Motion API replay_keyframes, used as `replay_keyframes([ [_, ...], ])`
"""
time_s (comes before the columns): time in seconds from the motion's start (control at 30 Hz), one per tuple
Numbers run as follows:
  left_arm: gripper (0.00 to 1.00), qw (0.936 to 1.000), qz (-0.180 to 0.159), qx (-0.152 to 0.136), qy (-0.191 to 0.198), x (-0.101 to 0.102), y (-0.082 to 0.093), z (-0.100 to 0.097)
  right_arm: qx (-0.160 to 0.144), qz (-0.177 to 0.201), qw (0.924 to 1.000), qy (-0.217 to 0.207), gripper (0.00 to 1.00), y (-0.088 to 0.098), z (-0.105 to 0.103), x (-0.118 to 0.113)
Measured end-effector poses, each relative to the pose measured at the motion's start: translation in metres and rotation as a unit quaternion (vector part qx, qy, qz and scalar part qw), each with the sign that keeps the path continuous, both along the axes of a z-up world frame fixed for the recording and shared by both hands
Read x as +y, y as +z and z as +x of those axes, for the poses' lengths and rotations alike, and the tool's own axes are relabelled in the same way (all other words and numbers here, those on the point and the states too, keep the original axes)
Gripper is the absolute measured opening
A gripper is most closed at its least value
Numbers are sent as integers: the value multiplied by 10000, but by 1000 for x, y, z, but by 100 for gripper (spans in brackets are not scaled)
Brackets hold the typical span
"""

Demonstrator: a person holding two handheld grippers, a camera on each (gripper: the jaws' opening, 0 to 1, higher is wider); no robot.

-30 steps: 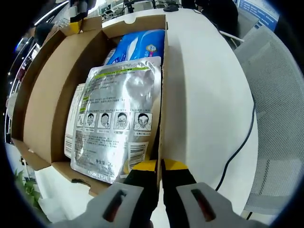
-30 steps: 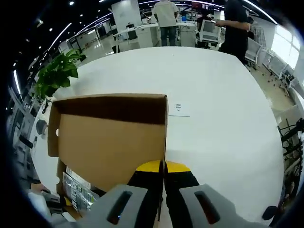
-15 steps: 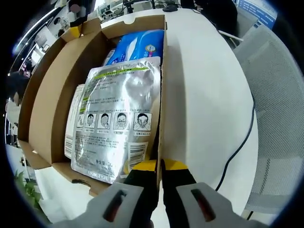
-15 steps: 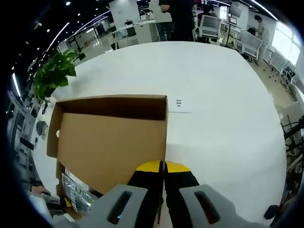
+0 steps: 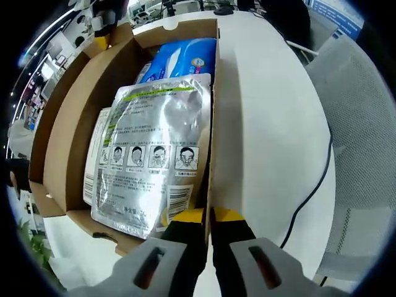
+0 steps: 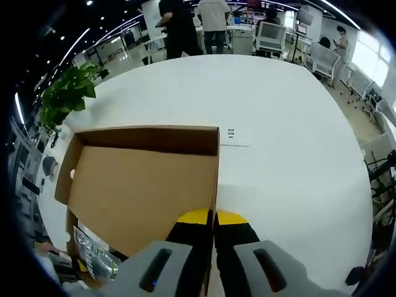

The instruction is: Operate the shoe box by opening the lid, removing the specified soft item, and placing it in the target area until the item is outside and the box remains undamaged.

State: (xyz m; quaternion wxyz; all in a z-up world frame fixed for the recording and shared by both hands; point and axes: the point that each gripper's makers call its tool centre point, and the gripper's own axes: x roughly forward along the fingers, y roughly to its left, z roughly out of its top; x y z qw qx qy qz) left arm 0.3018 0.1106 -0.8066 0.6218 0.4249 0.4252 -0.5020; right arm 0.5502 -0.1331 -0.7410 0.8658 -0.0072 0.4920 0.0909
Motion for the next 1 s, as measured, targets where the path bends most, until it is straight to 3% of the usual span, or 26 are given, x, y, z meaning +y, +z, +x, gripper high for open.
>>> replay_keyframes([
  [0.57,1,10000,54,4,32,0,0,0,63,10,10000,59,0,-15,2,0],
  [0.77,1,10000,77,-4,17,0,0,0,21,-160,9994,299,0,-28,-6,2],
  [0.83,1,10000,83,-16,7,1,0,0,37,-116,9996,242,0,-32,-10,1],
  [0.9,1,10000,80,-28,-8,1,1,0,93,234,9996,-85,3,-31,-13,5],
  [1.0,1,10000,82,-25,-21,1,1,1,179,413,9988,-202,5,-26,-16,4],
])
